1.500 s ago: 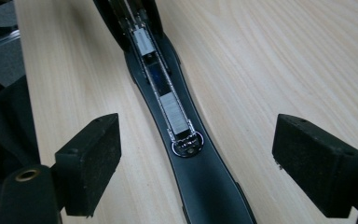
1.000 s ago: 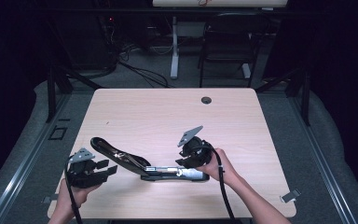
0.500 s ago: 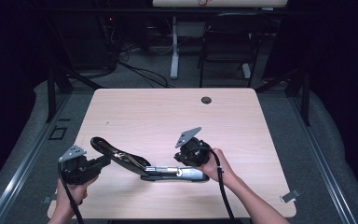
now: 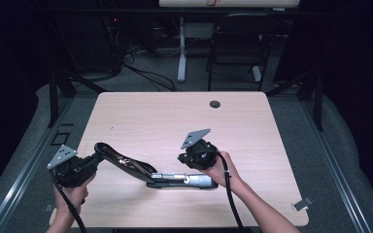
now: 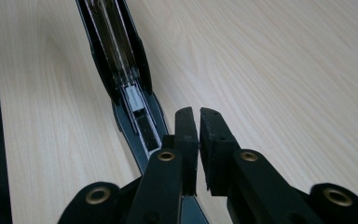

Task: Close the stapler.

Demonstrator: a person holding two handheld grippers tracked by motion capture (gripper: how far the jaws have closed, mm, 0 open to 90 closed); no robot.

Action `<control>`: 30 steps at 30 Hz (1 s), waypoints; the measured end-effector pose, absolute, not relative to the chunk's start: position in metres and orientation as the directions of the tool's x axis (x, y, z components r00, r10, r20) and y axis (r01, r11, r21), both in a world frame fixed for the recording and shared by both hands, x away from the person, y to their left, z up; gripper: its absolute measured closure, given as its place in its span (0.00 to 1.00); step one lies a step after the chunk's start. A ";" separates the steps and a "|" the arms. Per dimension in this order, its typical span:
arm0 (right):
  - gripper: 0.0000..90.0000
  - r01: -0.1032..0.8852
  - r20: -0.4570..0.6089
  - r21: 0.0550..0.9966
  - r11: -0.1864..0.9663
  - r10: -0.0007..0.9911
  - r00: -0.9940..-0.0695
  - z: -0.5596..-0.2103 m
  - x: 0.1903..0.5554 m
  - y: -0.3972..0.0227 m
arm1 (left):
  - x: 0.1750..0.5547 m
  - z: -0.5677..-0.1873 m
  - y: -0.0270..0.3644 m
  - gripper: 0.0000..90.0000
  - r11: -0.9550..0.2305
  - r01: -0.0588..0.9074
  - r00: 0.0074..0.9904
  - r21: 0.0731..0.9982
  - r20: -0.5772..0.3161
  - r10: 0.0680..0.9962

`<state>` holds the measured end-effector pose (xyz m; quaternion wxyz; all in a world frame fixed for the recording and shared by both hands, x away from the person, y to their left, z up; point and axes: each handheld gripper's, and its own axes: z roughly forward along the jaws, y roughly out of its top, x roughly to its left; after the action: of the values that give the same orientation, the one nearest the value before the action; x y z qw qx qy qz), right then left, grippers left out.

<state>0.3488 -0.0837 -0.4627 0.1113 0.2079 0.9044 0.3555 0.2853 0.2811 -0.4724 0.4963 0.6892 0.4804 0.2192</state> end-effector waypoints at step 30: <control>0.96 0.202 -0.046 0.777 0.596 0.373 -0.927 -0.428 0.358 -0.013 | 0.297 -0.465 0.256 0.99 -0.069 0.354 0.515 0.932 -0.133 0.847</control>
<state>0.3583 -0.0130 -0.4278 0.1022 0.1620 0.8874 0.4193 0.2974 0.2563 -0.4654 0.5268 0.6928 0.4335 0.2337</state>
